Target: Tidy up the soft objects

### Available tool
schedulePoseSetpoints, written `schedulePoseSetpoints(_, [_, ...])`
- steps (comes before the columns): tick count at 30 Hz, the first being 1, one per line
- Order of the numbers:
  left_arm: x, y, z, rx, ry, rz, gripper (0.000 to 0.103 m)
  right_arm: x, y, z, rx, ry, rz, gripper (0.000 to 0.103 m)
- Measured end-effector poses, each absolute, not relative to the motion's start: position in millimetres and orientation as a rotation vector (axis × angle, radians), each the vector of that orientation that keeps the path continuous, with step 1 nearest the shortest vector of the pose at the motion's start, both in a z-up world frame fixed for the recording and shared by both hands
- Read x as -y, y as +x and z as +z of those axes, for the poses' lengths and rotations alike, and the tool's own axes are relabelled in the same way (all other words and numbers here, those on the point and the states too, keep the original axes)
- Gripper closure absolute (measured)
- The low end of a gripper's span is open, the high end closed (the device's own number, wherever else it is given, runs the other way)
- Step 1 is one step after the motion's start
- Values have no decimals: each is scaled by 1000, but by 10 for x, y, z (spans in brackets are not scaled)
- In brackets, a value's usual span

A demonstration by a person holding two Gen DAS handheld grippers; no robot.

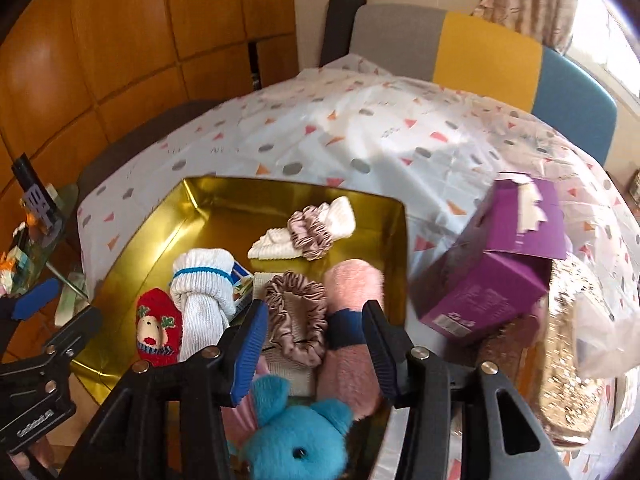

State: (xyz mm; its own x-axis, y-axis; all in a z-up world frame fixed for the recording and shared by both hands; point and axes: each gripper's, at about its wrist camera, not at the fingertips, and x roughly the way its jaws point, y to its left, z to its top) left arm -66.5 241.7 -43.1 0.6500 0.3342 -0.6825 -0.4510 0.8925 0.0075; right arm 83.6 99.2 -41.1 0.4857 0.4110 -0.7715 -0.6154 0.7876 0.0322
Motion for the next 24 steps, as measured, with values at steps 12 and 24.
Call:
schedulePoseSetpoints(12, [-2221,-635,-333,-720,-115,414,24,-294,718,-31,-757,-167,584,54])
schedulePoseSetpoints(24, [-1958,-559,-236,-704,-60,353,24,1014,813,270,-689,-51,353,54])
